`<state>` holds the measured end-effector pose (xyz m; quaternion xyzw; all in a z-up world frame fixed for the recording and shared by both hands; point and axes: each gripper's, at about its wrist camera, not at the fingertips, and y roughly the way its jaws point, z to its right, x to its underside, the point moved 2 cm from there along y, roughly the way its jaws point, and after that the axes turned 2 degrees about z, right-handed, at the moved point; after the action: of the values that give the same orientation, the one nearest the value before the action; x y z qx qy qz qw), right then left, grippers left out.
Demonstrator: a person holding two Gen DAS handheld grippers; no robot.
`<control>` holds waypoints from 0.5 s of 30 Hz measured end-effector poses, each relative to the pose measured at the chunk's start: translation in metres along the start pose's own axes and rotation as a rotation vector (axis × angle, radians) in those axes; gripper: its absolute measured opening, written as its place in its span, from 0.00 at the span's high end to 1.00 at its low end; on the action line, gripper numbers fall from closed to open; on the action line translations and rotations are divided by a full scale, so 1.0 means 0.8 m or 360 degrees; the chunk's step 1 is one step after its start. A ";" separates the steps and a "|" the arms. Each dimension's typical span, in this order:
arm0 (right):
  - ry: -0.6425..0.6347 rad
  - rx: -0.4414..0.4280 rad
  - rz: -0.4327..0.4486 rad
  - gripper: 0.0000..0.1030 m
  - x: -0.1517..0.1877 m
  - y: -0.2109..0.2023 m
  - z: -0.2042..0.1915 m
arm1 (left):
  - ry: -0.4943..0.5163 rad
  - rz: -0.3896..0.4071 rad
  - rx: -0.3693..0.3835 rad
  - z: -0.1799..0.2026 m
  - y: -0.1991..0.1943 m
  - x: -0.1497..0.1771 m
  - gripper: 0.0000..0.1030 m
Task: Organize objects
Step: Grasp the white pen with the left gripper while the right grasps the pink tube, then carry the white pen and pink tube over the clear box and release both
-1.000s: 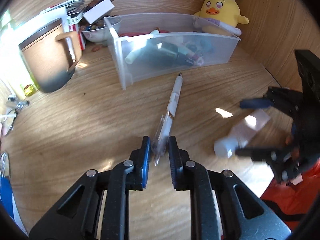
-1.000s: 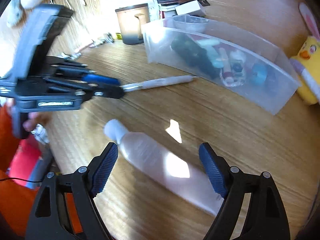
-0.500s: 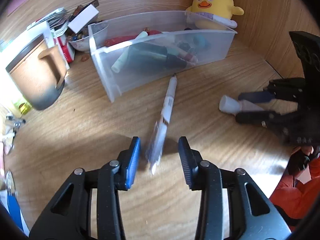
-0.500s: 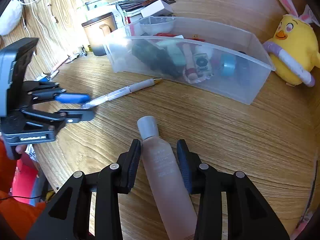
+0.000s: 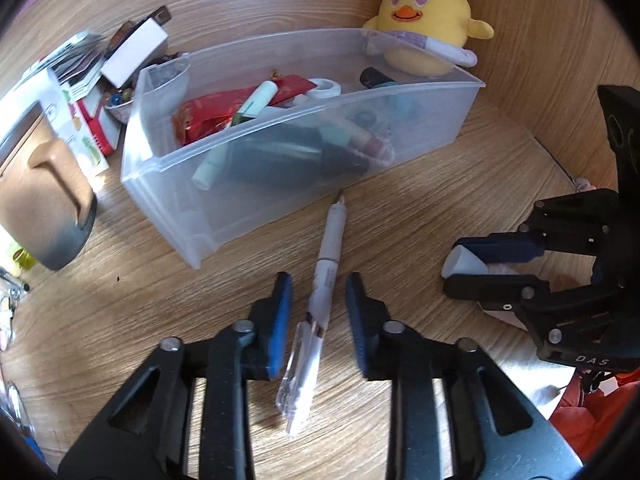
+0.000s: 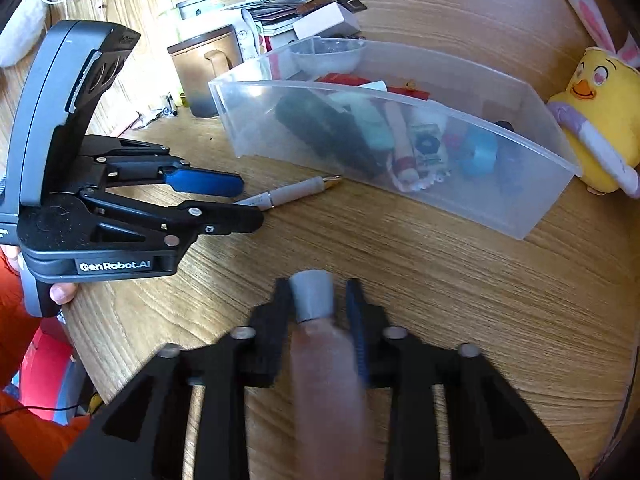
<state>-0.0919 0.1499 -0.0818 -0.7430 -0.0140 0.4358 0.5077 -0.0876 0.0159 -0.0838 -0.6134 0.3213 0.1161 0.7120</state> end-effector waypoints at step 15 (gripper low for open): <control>0.0167 -0.0002 0.0283 0.81 -0.034 -0.049 0.015 | -0.0042 0.0190 -0.0023 0.016 -0.047 0.002 0.90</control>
<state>-0.1000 0.1653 -0.0362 -0.7635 0.0782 0.4397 0.4665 -0.0614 0.0195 -0.0539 -0.5967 0.3470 0.1689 0.7035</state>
